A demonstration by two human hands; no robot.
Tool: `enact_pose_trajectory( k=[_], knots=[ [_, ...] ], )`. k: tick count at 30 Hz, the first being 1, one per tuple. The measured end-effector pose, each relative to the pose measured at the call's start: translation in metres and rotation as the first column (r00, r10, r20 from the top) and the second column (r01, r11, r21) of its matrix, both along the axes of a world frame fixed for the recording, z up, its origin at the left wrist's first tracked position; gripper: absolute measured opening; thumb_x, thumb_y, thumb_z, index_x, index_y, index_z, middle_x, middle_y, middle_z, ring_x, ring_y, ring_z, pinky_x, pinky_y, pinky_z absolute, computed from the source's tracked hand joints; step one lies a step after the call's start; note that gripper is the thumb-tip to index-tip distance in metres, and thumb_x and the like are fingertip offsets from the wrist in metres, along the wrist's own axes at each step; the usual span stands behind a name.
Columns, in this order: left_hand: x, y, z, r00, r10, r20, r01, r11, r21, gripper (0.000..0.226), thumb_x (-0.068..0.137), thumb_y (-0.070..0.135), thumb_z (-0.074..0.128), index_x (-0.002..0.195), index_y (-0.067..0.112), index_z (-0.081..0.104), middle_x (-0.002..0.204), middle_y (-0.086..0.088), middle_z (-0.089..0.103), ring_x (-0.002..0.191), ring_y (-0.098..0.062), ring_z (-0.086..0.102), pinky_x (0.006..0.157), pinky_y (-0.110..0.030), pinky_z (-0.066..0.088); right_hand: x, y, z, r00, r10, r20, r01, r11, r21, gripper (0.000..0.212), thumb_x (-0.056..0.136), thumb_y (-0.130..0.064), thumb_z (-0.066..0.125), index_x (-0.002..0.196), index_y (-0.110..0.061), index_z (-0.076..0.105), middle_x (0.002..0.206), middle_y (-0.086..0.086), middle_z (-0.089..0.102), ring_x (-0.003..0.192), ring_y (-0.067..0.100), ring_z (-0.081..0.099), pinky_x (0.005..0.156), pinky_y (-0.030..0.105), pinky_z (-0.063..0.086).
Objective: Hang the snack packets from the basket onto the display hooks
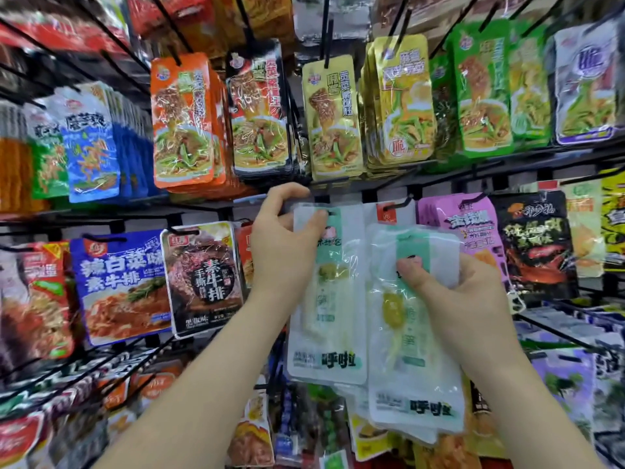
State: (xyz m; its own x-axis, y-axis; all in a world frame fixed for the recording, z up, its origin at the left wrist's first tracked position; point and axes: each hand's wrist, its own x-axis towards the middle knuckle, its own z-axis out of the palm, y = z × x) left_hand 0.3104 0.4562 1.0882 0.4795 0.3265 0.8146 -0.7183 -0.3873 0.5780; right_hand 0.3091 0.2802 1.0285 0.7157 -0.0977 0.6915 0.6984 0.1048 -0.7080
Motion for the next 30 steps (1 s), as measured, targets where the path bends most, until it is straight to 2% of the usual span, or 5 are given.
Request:
enact_pose_trajectory(
  k=[7,13,19,24,30],
  knots=[
    [0.008,0.008,-0.017,0.996,0.089,-0.025,-0.086,0.992,0.089,0.018,0.088,0.003,0.066,0.099,0.016,0.072,0.087,0.019,0.065,0.078,0.018,0.059,0.072,-0.003,0.042,0.0,-0.006,0.001,0.996,-0.083,0.028,0.083,0.996,-0.021,0.013,0.082,-0.02,0.073,0.073,-0.029,0.07,0.071,-0.01,0.072,0.06,0.009,0.065,0.054,0.025,0.052],
    [0.001,0.005,-0.009,0.988,0.042,0.147,-0.061,0.99,0.126,0.02,0.088,0.008,0.068,0.101,0.022,0.073,0.095,0.011,0.073,0.087,-0.002,0.069,0.08,-0.024,0.054,-0.002,-0.012,0.004,0.996,-0.085,0.038,0.085,0.996,-0.006,0.007,0.078,-0.026,0.072,0.074,-0.031,0.071,0.079,-0.002,0.073,0.064,0.015,0.066,0.061,0.038,0.054],
    [0.008,-0.001,-0.003,0.977,0.145,0.154,-0.174,0.965,0.197,0.021,0.089,0.009,0.067,0.107,0.017,0.072,0.09,0.021,0.065,0.082,0.009,0.063,0.077,-0.011,0.049,-0.003,-0.02,0.005,0.996,-0.072,0.042,0.073,0.997,-0.012,0.009,0.079,-0.023,0.072,0.077,-0.031,0.071,0.077,-0.006,0.074,0.066,0.014,0.069,0.059,0.032,0.056],
    [0.02,0.005,-0.004,0.962,0.269,0.044,-0.27,0.922,0.276,0.03,0.086,0.014,0.07,0.116,0.015,0.069,0.101,0.015,0.063,0.099,-0.002,0.058,0.088,-0.011,0.041,-0.004,-0.025,0.008,0.997,-0.064,0.042,0.065,0.998,-0.02,0.008,0.074,-0.03,0.07,0.082,-0.028,0.071,0.076,-0.007,0.074,0.066,0.016,0.07,0.057,0.03,0.057],
    [0.042,0.016,-0.012,0.882,0.469,0.045,-0.4,0.696,0.597,0.051,0.089,0.008,0.063,0.138,0.017,0.05,0.113,-0.008,0.055,0.103,-0.024,0.053,0.077,-0.02,0.032,-0.002,-0.027,0.008,0.998,-0.048,0.044,0.05,0.998,-0.034,0.011,0.073,-0.03,0.069,0.083,-0.026,0.071,0.077,-0.009,0.075,0.066,0.013,0.071,0.057,0.029,0.059]
  ],
)
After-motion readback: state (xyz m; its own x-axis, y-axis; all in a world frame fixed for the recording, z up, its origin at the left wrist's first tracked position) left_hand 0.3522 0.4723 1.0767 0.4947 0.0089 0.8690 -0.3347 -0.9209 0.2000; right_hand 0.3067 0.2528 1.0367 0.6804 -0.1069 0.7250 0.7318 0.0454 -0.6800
